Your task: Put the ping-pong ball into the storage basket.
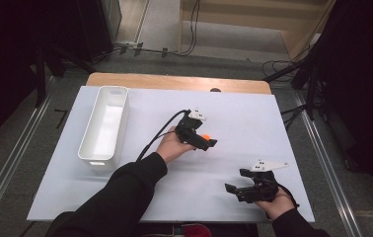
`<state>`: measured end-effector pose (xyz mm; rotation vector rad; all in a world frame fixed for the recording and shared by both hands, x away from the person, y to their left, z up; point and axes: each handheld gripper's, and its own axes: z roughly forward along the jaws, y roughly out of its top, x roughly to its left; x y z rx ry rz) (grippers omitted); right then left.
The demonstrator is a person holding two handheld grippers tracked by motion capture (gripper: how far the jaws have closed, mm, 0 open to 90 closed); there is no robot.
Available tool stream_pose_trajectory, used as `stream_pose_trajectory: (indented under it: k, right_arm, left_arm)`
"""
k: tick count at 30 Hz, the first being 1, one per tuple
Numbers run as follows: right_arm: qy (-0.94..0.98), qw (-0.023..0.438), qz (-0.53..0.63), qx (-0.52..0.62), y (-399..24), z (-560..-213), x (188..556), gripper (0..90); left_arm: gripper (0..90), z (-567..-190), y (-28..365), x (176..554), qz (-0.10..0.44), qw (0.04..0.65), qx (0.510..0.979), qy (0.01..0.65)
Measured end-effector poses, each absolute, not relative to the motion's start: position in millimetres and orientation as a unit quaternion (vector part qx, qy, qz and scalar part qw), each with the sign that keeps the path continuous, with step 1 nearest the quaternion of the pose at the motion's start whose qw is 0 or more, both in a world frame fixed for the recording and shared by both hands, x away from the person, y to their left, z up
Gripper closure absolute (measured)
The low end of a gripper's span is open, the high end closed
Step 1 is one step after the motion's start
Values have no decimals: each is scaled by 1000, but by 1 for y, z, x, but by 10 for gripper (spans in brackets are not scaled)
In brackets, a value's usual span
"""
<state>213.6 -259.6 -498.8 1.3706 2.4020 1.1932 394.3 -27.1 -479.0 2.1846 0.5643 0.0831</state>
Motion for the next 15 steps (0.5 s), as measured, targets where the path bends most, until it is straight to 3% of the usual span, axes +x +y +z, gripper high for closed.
stream_pose_trajectory:
  k: [15]
  right_arm:
    - [798, 62, 392, 454, -259, -499, 213, 131]
  left_arm:
    - [49, -487, -29, 393, 30, 421, 878, 226]
